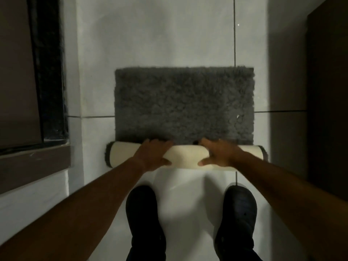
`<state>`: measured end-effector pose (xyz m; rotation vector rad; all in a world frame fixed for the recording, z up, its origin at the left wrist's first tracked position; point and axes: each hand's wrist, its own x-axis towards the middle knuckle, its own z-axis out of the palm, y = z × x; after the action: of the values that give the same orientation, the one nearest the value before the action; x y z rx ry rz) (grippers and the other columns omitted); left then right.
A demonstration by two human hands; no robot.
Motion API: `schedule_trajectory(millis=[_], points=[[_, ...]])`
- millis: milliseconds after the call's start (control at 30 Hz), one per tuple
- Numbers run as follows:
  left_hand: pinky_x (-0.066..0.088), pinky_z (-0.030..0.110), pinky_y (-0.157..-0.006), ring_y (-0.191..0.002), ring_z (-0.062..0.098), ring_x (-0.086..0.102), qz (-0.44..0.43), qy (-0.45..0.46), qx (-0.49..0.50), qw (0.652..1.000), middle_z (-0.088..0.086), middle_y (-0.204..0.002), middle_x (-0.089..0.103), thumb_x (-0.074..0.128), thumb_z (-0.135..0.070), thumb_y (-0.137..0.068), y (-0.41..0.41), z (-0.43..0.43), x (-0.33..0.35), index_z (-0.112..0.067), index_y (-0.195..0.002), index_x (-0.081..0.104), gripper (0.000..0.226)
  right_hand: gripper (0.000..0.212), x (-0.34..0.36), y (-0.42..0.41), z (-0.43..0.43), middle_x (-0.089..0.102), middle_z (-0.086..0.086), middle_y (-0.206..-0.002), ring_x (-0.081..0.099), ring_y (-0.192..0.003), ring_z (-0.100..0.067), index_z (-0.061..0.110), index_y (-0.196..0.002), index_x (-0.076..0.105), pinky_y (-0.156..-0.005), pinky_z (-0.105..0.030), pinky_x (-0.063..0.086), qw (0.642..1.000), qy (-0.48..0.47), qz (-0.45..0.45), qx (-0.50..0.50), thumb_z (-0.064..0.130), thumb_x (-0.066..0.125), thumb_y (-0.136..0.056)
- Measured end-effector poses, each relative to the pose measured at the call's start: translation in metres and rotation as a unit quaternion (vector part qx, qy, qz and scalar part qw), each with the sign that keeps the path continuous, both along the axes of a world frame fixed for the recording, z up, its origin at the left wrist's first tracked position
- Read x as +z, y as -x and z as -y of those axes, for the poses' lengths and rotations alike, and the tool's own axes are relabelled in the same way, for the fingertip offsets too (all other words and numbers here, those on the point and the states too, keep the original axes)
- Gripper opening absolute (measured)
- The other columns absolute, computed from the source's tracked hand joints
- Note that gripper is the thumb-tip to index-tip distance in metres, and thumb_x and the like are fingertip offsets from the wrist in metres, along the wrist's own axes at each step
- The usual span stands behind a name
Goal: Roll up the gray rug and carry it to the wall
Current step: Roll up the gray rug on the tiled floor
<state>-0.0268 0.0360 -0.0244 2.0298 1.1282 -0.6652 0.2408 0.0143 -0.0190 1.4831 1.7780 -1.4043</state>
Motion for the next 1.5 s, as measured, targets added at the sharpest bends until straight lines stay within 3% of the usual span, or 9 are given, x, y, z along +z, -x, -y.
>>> schedule_trajectory(millis=[133,233,400,567,833,933,1167,1300,1500], points=[[0.037,0.045,-0.102,-0.116,0.028,0.054,0.002,0.115,0.085,0.990,0.008,-0.131,0.058,0.074,-0.048,-0.078,-0.003,0.009,0.001,-0.024,-0.134,0.038,0.071,0.070,0.000,0.008,0.043,0.036,-0.011,-0.150,0.040,-0.130,-0.038,0.030,-0.148,0.026,-0.104,-0.054,0.036,0.990,-0.128,0.030,0.047,0.057,0.051,-0.089],[0.038,0.048,-0.102,-0.116,0.030,0.052,0.043,0.010,0.136,0.990,0.011,-0.128,0.055,0.074,-0.048,-0.078,0.004,-0.002,0.001,-0.017,-0.129,0.047,0.065,0.058,0.000,0.006,0.057,0.047,-0.015,-0.140,0.046,-0.123,-0.039,0.021,-0.140,0.040,-0.100,-0.054,0.037,0.946,-0.310,-0.004,0.091,0.054,0.044,-0.092],[0.039,0.049,-0.090,-0.104,0.034,0.054,0.078,-0.250,0.049,0.964,0.013,-0.113,0.061,0.045,-0.054,-0.091,0.000,0.000,0.008,-0.015,-0.114,0.060,0.047,0.092,-0.005,0.015,0.028,0.036,-0.021,-0.151,0.034,-0.137,-0.040,0.011,-0.149,0.027,-0.109,-0.062,0.028,0.942,-0.276,0.078,0.174,0.059,0.063,-0.080],[0.021,0.063,-0.113,-0.137,0.041,0.032,-0.053,-0.189,-0.030,0.980,0.022,-0.149,0.036,0.065,-0.072,-0.070,-0.024,0.020,0.000,-0.012,-0.151,0.022,0.110,0.095,0.000,0.007,-0.016,0.035,-0.015,-0.150,0.037,-0.130,-0.037,0.020,-0.150,0.023,-0.106,-0.059,0.030,0.947,-0.280,0.035,0.154,0.064,0.063,-0.077],[0.043,0.045,-0.093,-0.112,0.030,0.059,-0.009,-0.080,0.024,0.997,0.008,-0.128,0.062,0.073,-0.063,-0.069,-0.027,-0.029,0.005,-0.022,-0.131,0.047,0.079,0.097,-0.001,0.025,-0.010,0.049,-0.012,-0.140,0.047,-0.123,-0.034,0.021,-0.143,0.027,-0.105,-0.055,0.036,0.961,-0.248,0.038,0.112,0.073,0.064,-0.070],[0.043,0.048,-0.099,-0.123,0.030,0.052,-0.054,0.116,0.026,0.991,0.007,-0.143,0.052,0.070,-0.072,-0.066,-0.017,-0.023,0.003,-0.025,-0.146,0.029,0.102,0.091,-0.001,0.032,-0.010,0.057,-0.007,-0.132,0.055,-0.113,-0.028,0.027,-0.136,0.031,-0.096,-0.047,0.043,0.991,-0.098,-0.021,0.088,0.071,0.069,-0.066],[-0.005,0.070,-0.113,-0.148,0.037,-0.017,-0.067,-0.006,-0.036,0.997,0.012,-0.163,-0.020,0.059,-0.095,-0.038,-0.006,-0.054,-0.030,-0.029,-0.150,-0.021,0.152,0.105,-0.014,0.026,-0.028,0.030,-0.010,-0.155,0.031,-0.137,-0.036,0.025,-0.143,0.035,-0.109,-0.061,0.028,0.960,-0.230,0.038,0.155,0.089,0.051,-0.061],[0.000,0.067,-0.114,-0.149,0.036,0.008,-0.084,0.040,-0.009,0.996,0.013,-0.164,0.008,0.058,-0.097,-0.034,-0.006,-0.091,-0.036,-0.027,-0.154,-0.008,0.153,0.117,-0.018,0.020,-0.055,0.014,-0.012,-0.163,0.019,-0.144,-0.038,0.022,-0.151,0.021,-0.114,-0.063,0.019,0.964,-0.241,0.035,0.108,0.092,0.047,-0.060],[0.040,0.050,-0.096,-0.112,0.027,0.044,-0.049,-0.001,-0.085,0.995,0.008,-0.125,0.048,0.057,-0.095,-0.040,-0.012,-0.068,-0.010,-0.022,-0.129,0.049,0.116,0.126,-0.017,0.024,-0.047,-0.008,-0.012,-0.164,-0.005,-0.150,-0.035,0.018,-0.154,-0.002,-0.116,-0.066,0.003,0.965,-0.216,0.027,0.144,0.089,0.049,-0.064]])
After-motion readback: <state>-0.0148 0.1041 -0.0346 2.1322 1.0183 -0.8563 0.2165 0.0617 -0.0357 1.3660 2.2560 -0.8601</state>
